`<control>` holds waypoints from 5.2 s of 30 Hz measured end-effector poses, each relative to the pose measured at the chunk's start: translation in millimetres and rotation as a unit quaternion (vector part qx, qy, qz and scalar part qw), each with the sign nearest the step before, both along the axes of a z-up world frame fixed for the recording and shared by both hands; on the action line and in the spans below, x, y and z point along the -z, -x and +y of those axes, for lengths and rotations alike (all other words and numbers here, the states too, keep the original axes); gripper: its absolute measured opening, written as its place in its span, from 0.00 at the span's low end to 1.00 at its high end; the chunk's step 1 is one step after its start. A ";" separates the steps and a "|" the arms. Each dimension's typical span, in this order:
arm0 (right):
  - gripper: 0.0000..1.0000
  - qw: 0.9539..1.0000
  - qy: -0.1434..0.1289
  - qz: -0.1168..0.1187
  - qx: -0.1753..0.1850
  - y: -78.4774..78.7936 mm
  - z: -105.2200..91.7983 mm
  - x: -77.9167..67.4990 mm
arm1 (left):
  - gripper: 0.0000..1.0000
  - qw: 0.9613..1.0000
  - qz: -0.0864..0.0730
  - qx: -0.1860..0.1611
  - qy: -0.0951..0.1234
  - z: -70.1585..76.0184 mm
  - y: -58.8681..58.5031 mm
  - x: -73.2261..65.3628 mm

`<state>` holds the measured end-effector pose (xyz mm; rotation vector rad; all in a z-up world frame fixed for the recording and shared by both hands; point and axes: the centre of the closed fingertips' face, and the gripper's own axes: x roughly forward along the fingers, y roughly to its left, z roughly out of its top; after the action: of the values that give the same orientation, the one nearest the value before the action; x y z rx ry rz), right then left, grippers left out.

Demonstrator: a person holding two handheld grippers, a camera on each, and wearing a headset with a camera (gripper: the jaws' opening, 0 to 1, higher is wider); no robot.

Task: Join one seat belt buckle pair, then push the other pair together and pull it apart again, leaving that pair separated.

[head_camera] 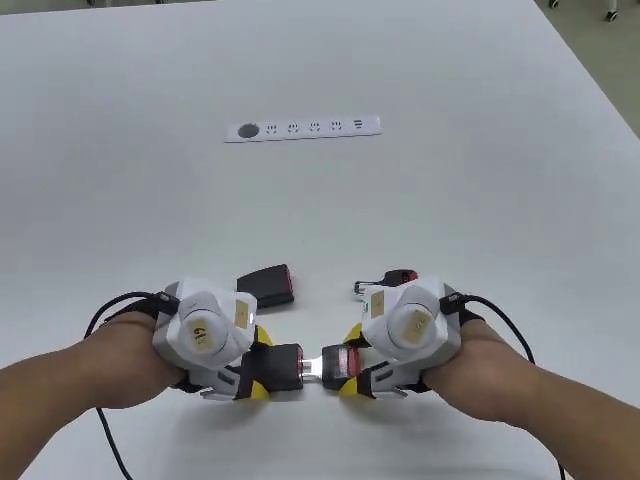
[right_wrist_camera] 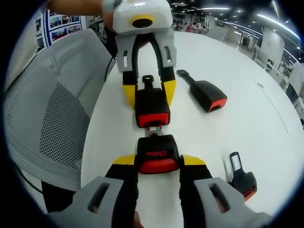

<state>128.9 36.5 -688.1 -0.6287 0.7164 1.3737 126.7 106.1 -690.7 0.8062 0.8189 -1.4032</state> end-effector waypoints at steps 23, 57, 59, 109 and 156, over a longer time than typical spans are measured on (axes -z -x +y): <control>0.31 0.999 -0.007 0.009 0.039 -4.1 11.9 6.2 | 0.32 1.000 0.000 -0.007 -0.004 1.2 -3.3 -0.6; 0.33 1.000 0.013 0.013 0.025 1.6 15.3 3.9 | 0.33 1.000 0.002 -0.021 0.000 0.1 -2.0 0.0; 0.33 0.999 0.014 0.018 0.025 1.8 16.2 4.1 | 0.34 1.000 0.002 -0.019 -0.003 0.1 -0.3 0.6; 0.34 0.997 0.023 -0.012 0.071 -103.8 -89.3 4.0 | 0.42 0.995 -0.048 -0.026 -0.081 11.4 -103.6 -12.2; 0.33 0.996 0.058 0.002 0.069 -100.0 -91.1 7.3 | 0.31 0.993 -0.050 -0.045 -0.097 18.2 -105.7 -5.4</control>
<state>228.9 -54.5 -695.4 -0.6551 0.8320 1.2127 232.5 124.3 -685.3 0.9700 0.9125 -1.2068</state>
